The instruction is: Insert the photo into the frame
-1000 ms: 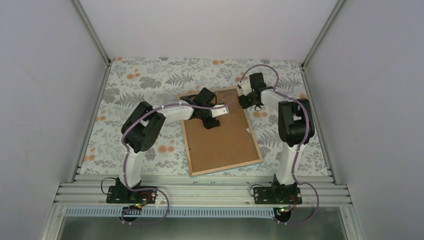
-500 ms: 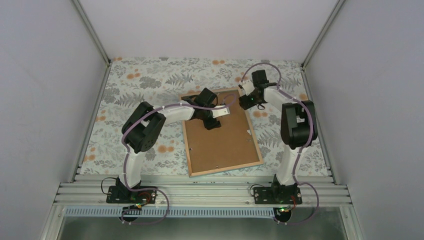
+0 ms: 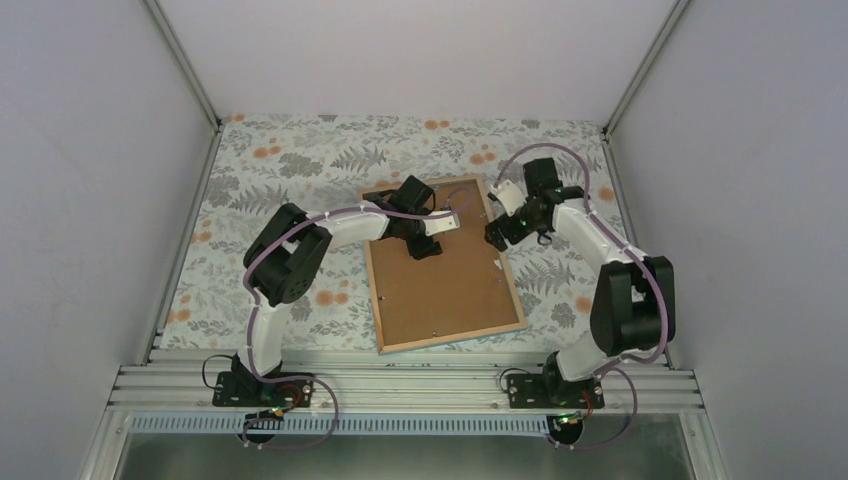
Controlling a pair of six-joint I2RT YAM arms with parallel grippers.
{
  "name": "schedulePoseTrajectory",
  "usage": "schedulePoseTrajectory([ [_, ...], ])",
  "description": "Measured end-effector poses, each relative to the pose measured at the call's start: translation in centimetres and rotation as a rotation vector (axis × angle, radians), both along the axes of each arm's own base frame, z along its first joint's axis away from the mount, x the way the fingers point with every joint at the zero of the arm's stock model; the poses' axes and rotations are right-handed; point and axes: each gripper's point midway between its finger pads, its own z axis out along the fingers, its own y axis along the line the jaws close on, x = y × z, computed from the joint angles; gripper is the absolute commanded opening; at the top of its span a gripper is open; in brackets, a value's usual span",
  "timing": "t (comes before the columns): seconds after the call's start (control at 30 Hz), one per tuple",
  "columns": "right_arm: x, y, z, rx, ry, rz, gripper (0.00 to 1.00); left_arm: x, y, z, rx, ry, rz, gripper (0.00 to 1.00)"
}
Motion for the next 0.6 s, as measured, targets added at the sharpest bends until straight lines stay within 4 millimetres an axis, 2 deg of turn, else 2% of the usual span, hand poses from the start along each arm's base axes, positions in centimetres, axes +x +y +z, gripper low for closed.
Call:
schedulePoseTrajectory([
  [0.1,-2.3,-0.8,-1.1,-0.022,0.047,-0.009,1.0,0.0,0.0,0.0,0.0,0.0,0.0,0.66],
  [0.3,-5.0,-2.0,-4.0,-0.055,0.128,-0.055,1.0,0.0,0.0,-0.1,0.001,0.002,0.0,0.66],
  [0.43,-5.7,-2.5,-5.2,-0.079,0.148,-0.071,0.99,0.0,0.0,-0.1,0.001,0.003,0.0,0.66],
  [0.6,-5.6,-2.7,-6.1,-0.107,0.134,-0.075,0.97,0.0,0.0,-0.1,0.0,0.003,0.0,0.66],
])
